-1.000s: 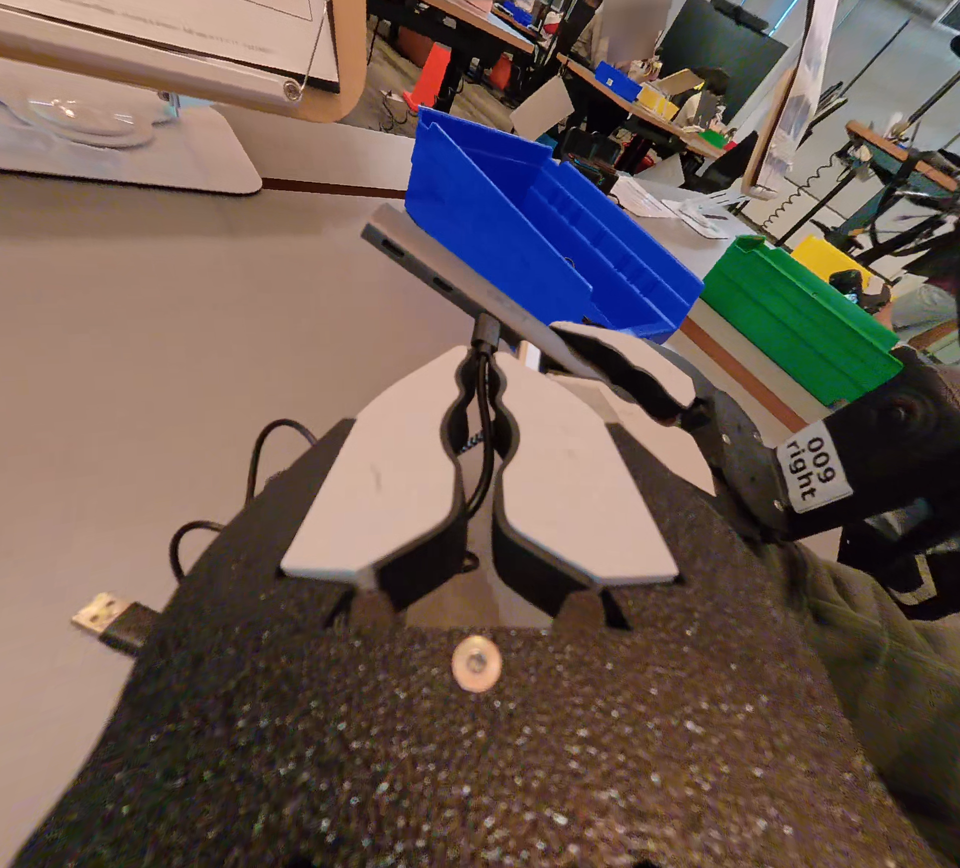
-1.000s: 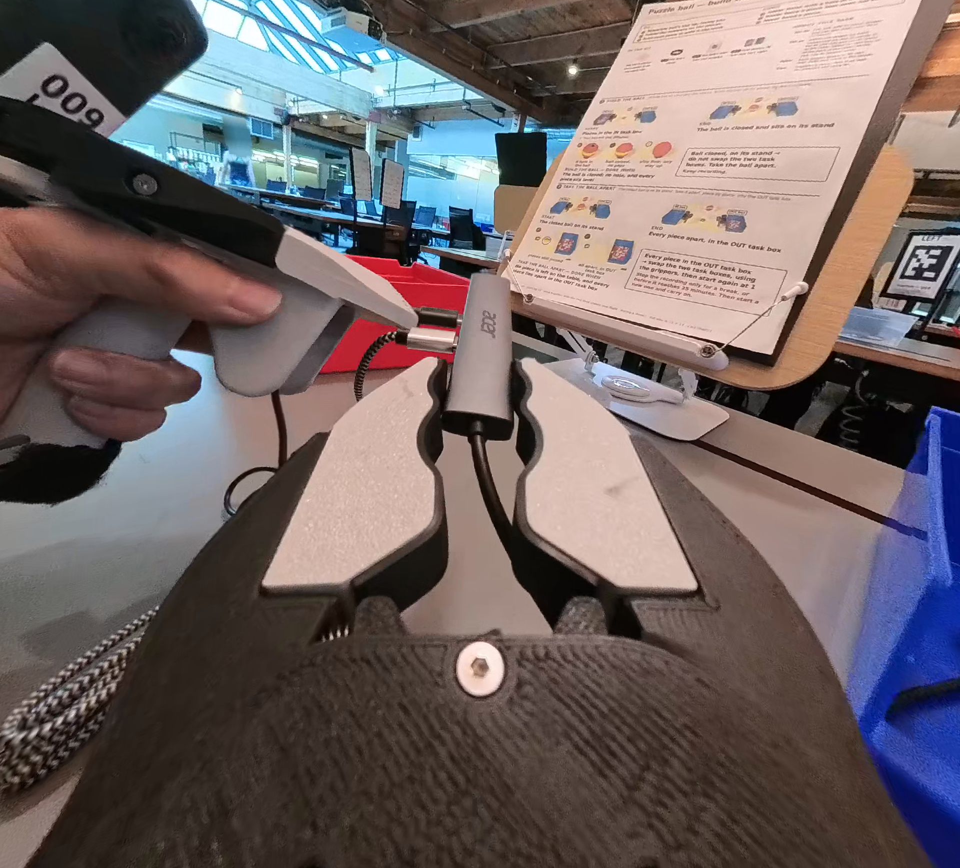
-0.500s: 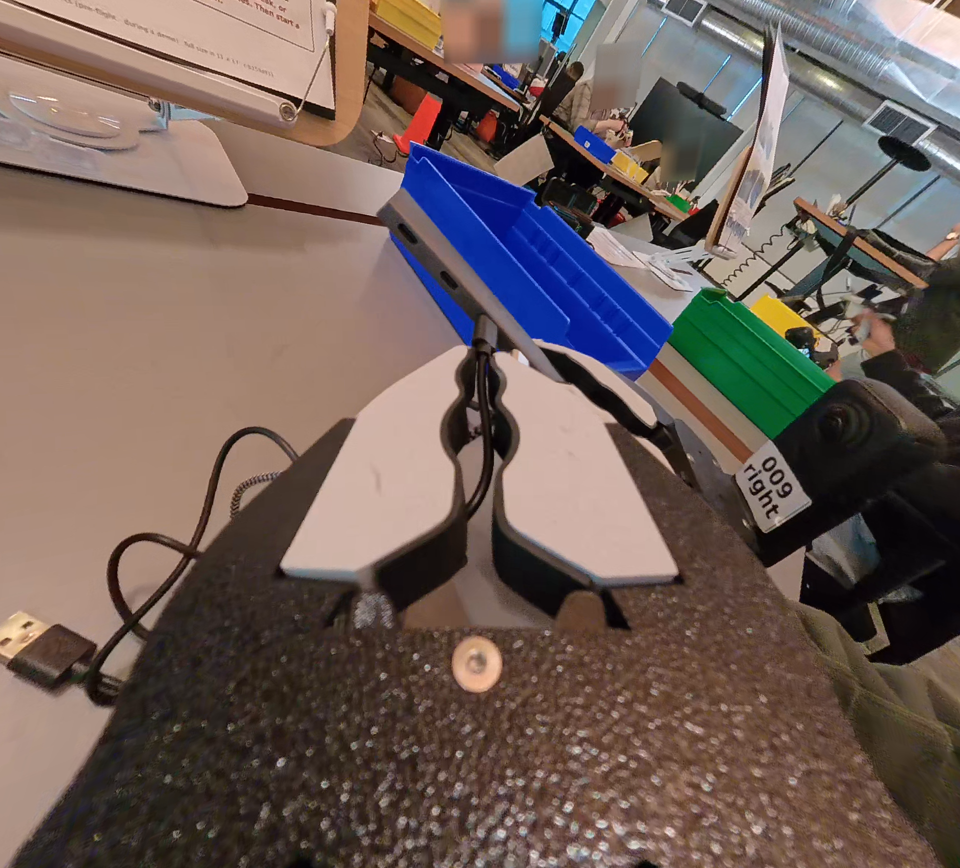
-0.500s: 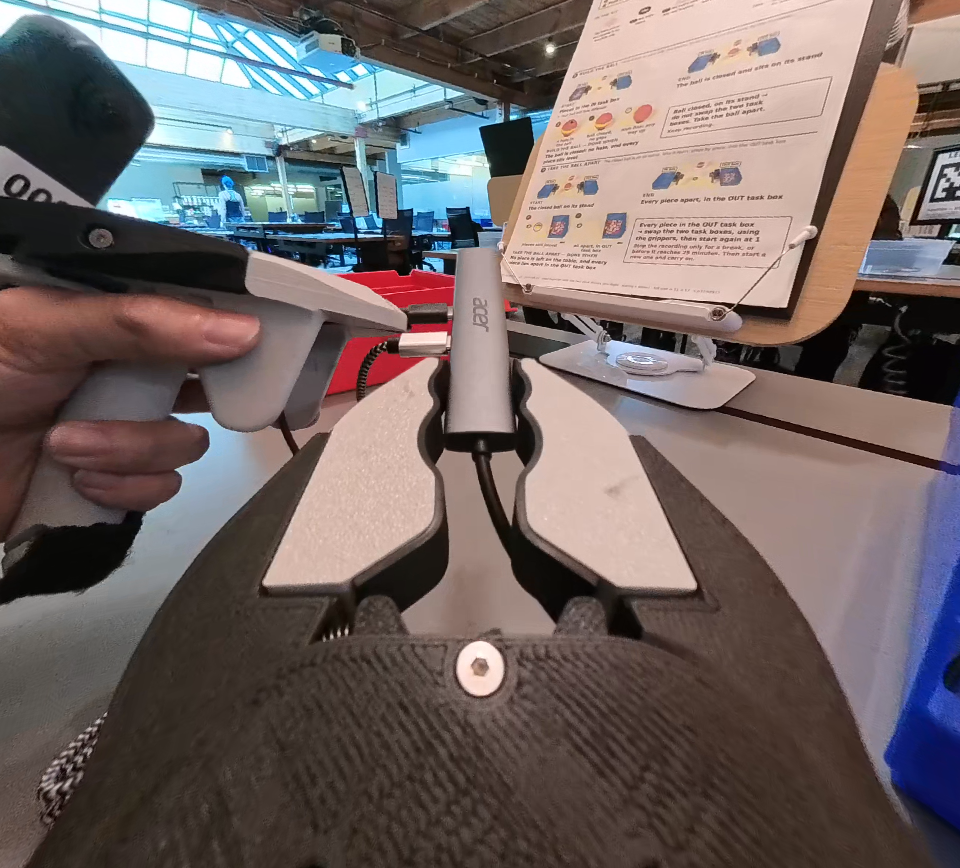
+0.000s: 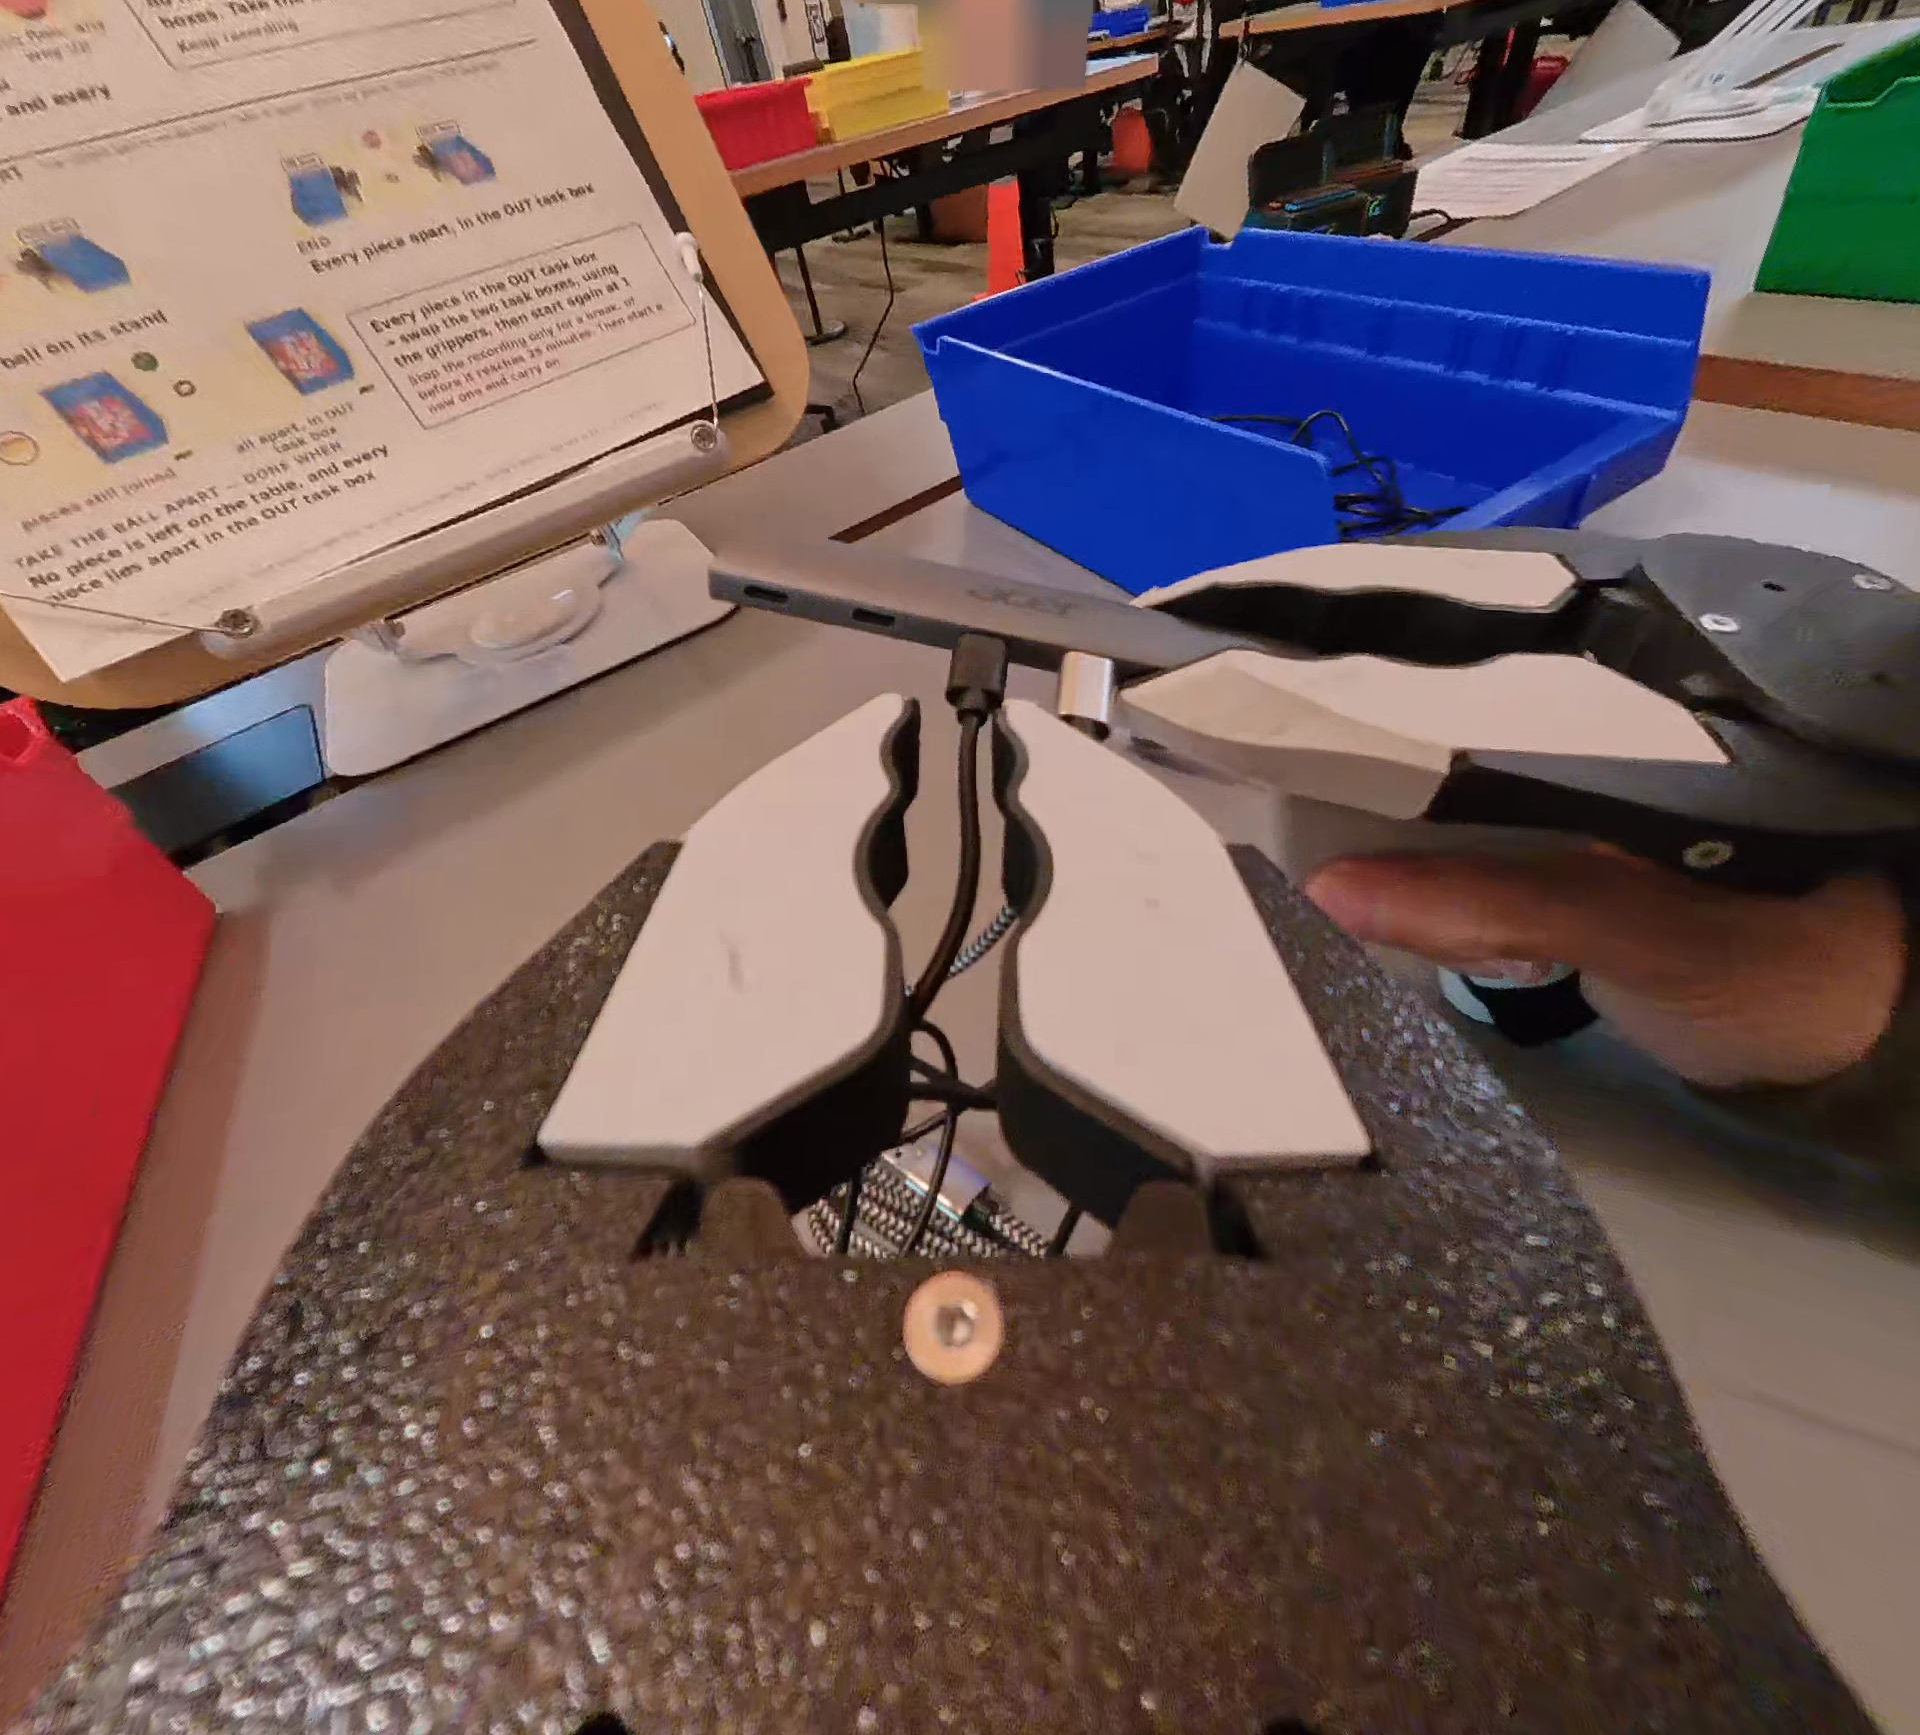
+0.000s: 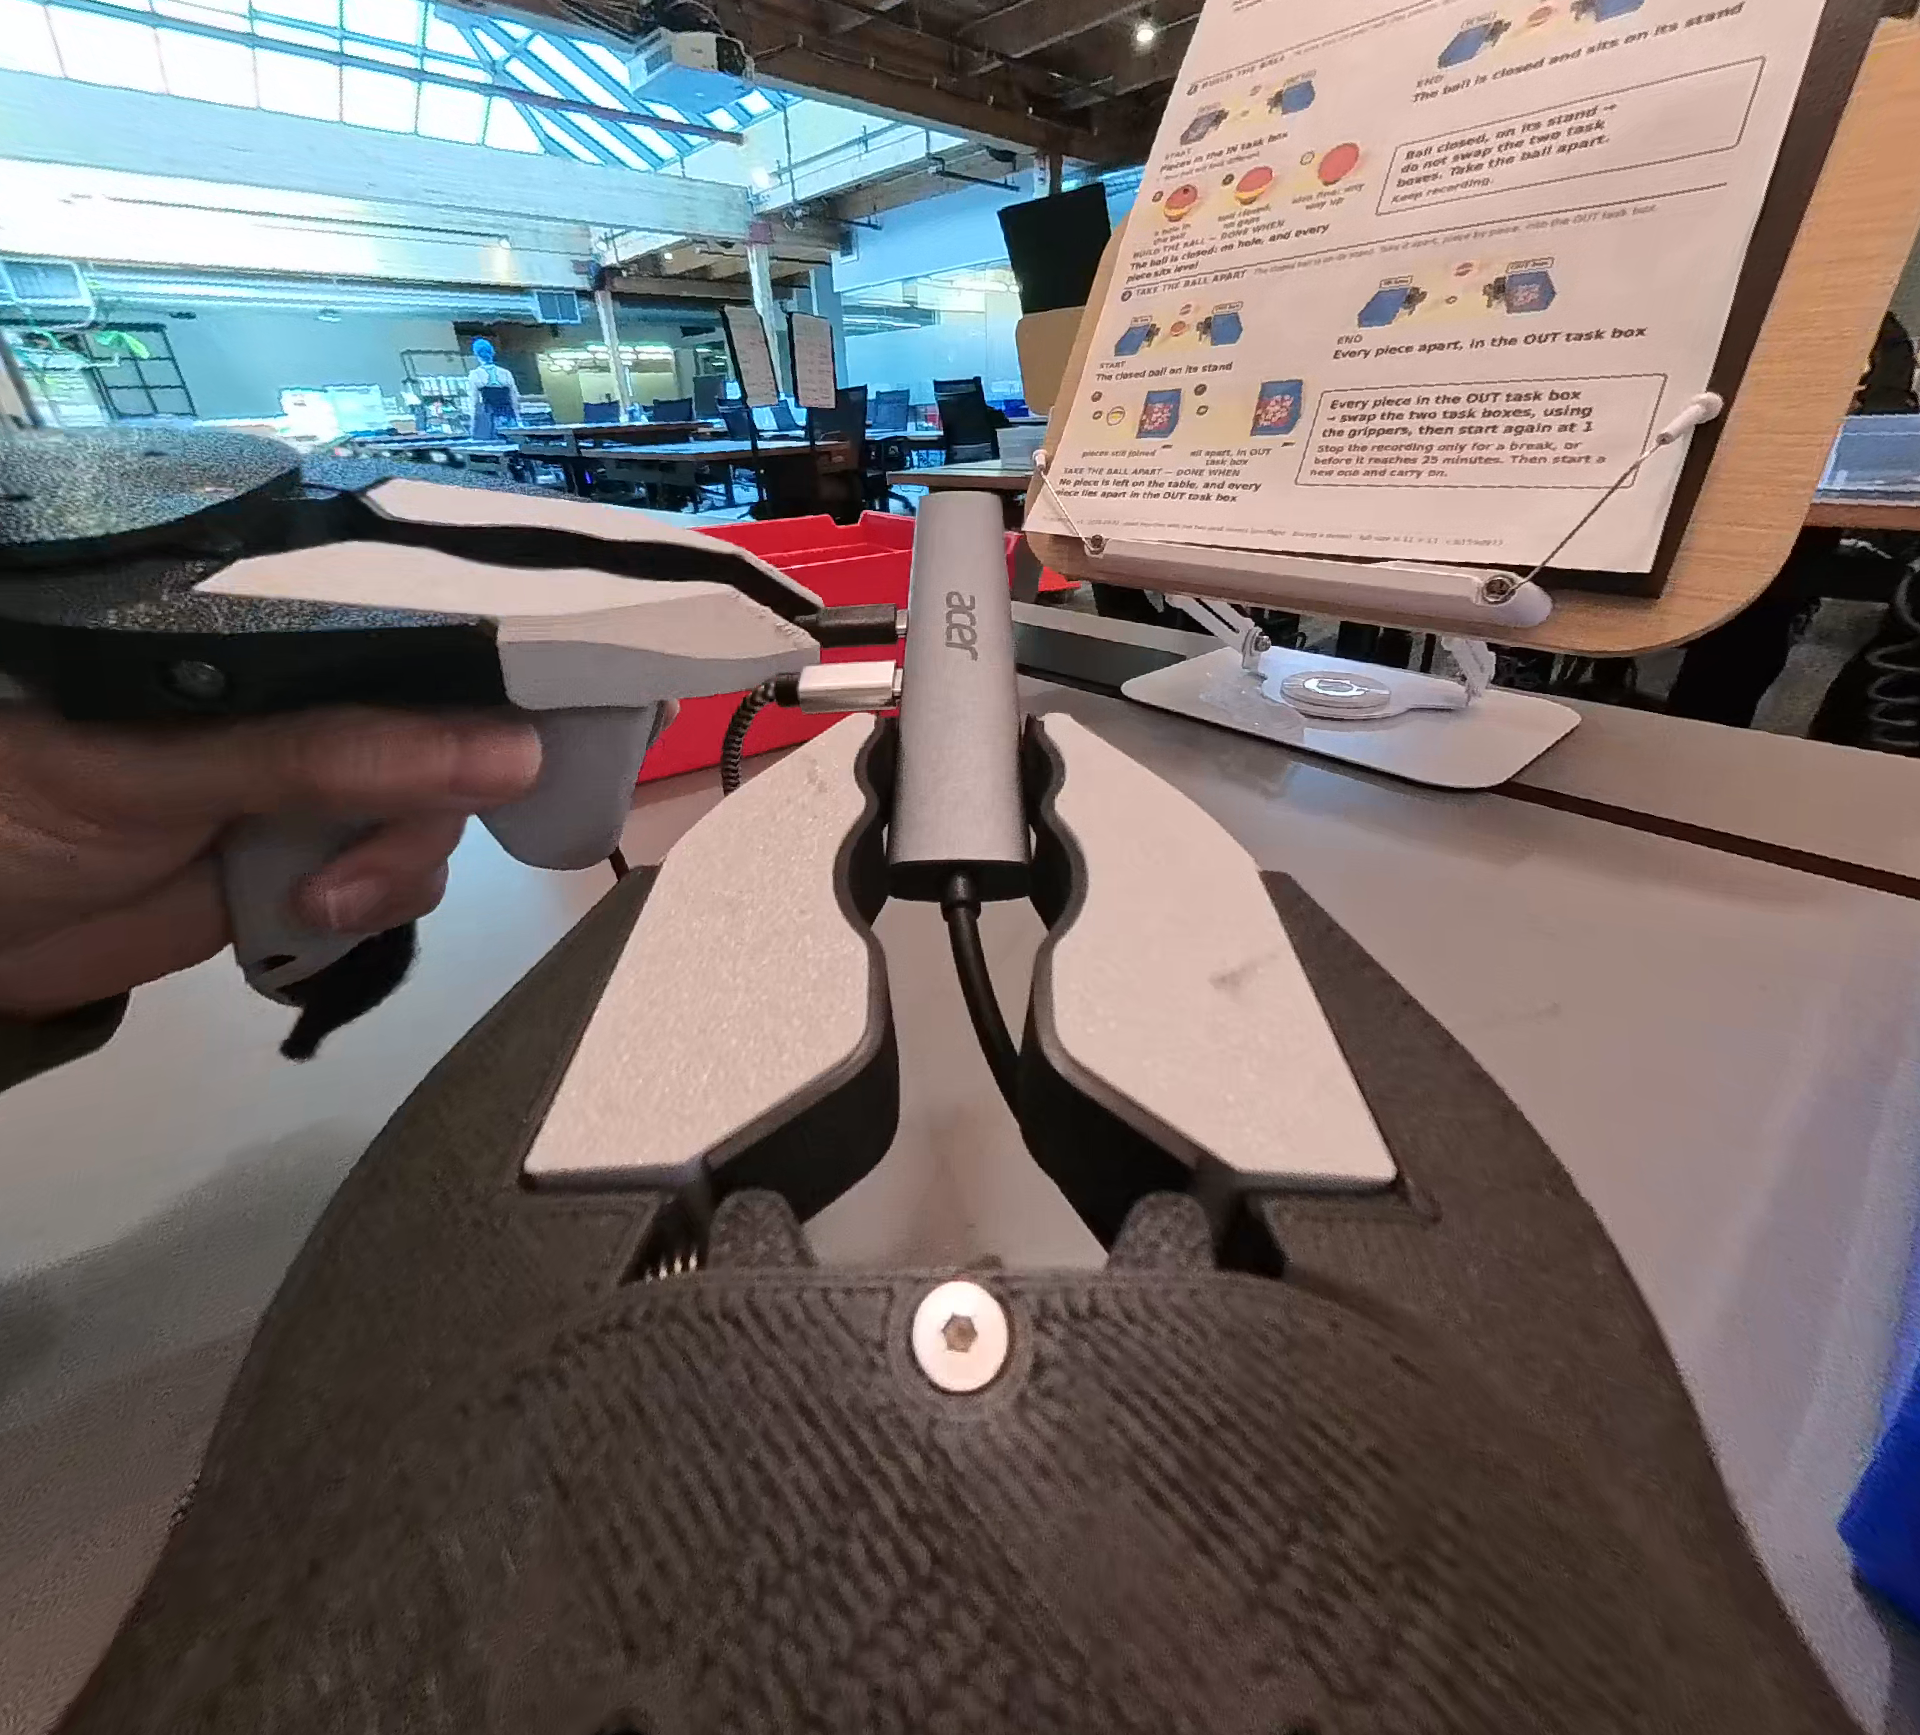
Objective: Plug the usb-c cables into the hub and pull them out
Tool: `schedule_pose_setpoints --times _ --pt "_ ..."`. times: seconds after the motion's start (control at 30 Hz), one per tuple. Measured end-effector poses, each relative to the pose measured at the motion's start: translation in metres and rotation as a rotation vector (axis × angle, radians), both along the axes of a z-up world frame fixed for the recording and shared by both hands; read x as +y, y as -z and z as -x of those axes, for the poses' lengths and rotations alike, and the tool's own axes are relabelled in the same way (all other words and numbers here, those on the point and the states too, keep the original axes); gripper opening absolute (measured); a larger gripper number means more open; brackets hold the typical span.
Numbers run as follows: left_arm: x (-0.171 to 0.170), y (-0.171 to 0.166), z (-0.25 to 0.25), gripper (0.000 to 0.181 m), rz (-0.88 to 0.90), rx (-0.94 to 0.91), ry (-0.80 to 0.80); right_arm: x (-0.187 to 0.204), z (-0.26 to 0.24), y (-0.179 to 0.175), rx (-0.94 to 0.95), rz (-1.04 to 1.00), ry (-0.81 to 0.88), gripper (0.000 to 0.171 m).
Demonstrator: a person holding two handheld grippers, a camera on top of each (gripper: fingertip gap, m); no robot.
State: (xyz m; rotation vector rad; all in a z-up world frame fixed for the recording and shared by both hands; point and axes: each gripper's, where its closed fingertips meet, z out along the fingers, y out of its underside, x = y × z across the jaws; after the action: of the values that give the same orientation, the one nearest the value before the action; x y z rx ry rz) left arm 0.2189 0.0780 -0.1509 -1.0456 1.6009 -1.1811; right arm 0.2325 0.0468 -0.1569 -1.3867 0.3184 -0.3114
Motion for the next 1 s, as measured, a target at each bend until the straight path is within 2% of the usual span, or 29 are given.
schedule_pose_setpoints --times 0.17,0.4,0.73,1.0 --pt "-0.001 -0.001 0.002 0.008 -0.007 -0.035 0.012 0.002 0.001 0.001 -0.01 0.013 -0.001 0.024" --pt "0.005 0.004 0.007 0.006 -0.216 -0.035 -0.013 0.006 0.007 0.006 -0.053 0.084 -0.024 0.024" --pt "0.009 0.011 0.006 0.006 -0.26 0.012 0.018 0.009 0.011 0.012 -0.138 0.171 0.002 0.026" --pt "0.004 0.004 0.008 0.006 -0.275 -0.082 0.088 0.007 0.009 0.008 -0.081 0.114 -0.061 0.024"
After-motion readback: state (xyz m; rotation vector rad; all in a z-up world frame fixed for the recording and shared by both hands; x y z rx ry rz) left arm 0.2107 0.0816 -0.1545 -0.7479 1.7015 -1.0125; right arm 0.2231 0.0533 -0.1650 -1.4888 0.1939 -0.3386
